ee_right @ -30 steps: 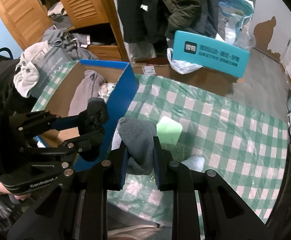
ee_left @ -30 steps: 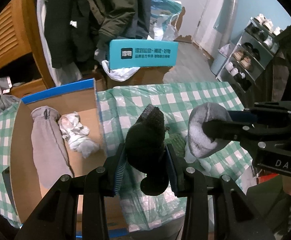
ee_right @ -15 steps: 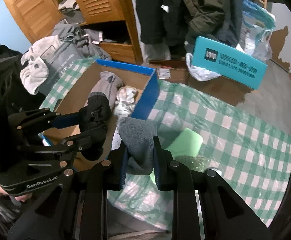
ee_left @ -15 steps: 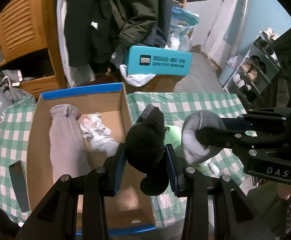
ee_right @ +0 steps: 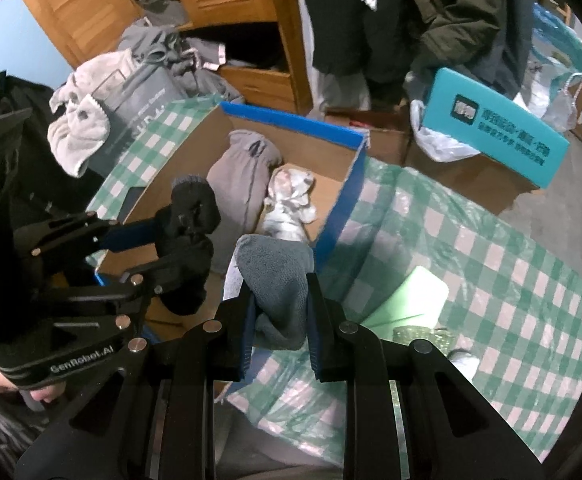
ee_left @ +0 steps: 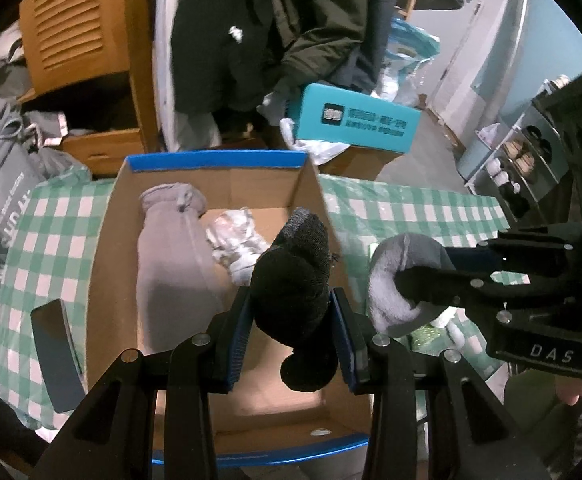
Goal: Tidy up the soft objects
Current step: 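Open the left gripper over the box while the right opens to drop the grey sock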
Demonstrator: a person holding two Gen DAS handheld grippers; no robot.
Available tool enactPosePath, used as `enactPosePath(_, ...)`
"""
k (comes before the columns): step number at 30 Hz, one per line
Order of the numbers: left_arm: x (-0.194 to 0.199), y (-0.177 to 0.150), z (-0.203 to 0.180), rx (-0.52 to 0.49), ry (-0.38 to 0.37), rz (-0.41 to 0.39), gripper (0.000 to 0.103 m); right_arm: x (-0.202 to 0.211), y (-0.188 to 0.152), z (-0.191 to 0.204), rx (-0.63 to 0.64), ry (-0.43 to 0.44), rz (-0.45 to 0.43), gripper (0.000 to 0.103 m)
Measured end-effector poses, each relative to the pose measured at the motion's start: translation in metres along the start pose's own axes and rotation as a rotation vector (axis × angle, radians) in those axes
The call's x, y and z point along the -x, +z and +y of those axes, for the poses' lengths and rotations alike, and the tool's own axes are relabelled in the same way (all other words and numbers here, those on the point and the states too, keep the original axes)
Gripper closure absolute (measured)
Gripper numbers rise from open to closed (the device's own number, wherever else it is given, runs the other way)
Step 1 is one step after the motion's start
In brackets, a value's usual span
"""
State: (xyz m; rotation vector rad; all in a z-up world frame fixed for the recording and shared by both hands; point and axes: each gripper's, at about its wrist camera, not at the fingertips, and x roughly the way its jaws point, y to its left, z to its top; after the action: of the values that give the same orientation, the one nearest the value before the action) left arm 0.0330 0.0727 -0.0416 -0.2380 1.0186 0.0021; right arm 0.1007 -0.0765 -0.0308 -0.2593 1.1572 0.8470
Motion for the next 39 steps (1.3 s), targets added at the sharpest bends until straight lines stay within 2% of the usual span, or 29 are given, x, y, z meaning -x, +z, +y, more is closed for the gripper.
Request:
enactPosePath(6, -0.004, -0.004, 0.018, 0.030, 0.016, 0.016, 0.064, -0.020, 0.003, 0.008, 0.009, 0.010, 0.046, 0.083)
enactPosePath(18, -0.007, -0.011, 0.027, 0.047, 0.029, 0.035, 0.063, -0.038, 0.008, 0.022, 0.035, 0.015, 0.079, 0.082)
enactPosePath(23, -0.008, -0.011, 0.032, 0.061, 0.043, 0.037, 0.061, -0.042, 0.009, 0.023, 0.035, 0.025, 0.085, 0.077)
enactPosePath(27, -0.007, -0.011, 0.033, 0.066, 0.056, 0.031, 0.044, -0.042, 0.010, 0.021, 0.031, 0.019, 0.086, 0.070)
enactPosePath(32, -0.006, -0.010, 0.030, 0.053, 0.068, 0.025, 0.044, -0.041, 0.008, 0.018, 0.021, 0.013, 0.086, 0.062)
enactPosePath(39, -0.007, -0.011, 0.027, 0.044, 0.067, 0.030, 0.044, -0.036, 0.006, 0.011, 0.008, 0.007, 0.074, 0.061)
